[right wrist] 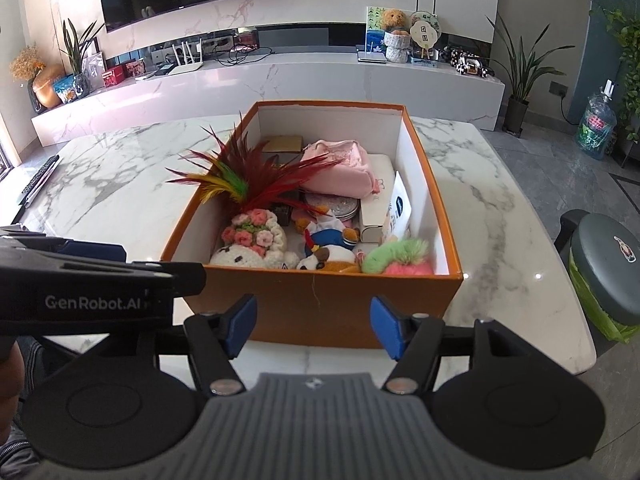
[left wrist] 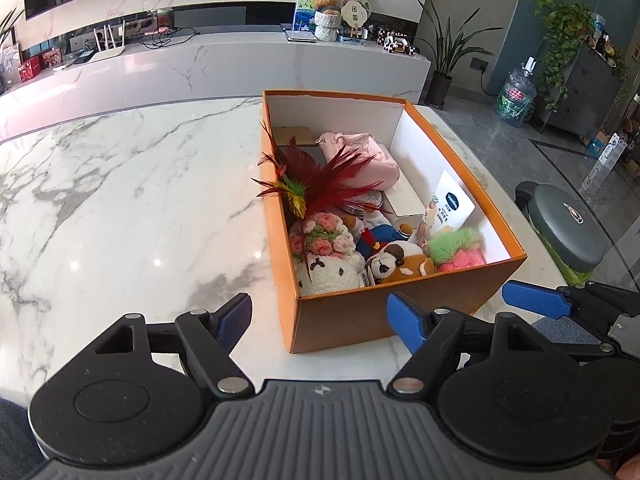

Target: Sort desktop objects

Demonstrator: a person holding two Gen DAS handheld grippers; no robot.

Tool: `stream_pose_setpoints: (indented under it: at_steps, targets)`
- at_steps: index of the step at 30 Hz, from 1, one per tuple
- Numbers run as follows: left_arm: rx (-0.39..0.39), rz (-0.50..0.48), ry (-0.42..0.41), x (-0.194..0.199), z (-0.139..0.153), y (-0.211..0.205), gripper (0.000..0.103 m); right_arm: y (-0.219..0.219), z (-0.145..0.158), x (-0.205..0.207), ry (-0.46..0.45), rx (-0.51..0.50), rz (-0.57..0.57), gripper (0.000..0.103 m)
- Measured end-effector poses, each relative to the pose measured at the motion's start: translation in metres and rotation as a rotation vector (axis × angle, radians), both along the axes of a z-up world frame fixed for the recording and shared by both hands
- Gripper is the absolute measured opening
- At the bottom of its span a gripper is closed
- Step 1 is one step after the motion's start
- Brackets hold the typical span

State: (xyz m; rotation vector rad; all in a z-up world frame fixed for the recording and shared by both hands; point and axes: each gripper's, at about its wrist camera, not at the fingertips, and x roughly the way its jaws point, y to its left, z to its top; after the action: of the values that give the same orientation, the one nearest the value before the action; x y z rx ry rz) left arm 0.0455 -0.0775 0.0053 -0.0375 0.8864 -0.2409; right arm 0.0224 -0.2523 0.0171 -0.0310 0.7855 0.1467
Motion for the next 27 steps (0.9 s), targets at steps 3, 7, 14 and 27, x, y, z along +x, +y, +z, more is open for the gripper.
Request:
stream_pose_setpoints:
  at_steps: [3, 7, 14, 27]
  targets:
    - [0.0, -0.002, -0.002, -0.001, 0.001, 0.0, 0.088, 0.001, 0.001, -0.001, 0.0, -0.001, -0.003, 0.067]
    - [0.004, -0.01, -0.005, -0.002, 0.003, -0.003, 0.088, 0.0, 0.003, -0.004, -0.002, 0.001, -0.005, 0.067]
    - [0.006, -0.018, -0.012, -0.004, 0.005, -0.005, 0.088, -0.002, 0.005, -0.007, -0.005, 0.006, -0.009, 0.067]
    - [0.007, -0.037, -0.021, -0.007, 0.006, -0.007, 0.088, -0.004, 0.005, -0.011, -0.004, 0.014, -0.014, 0.067]
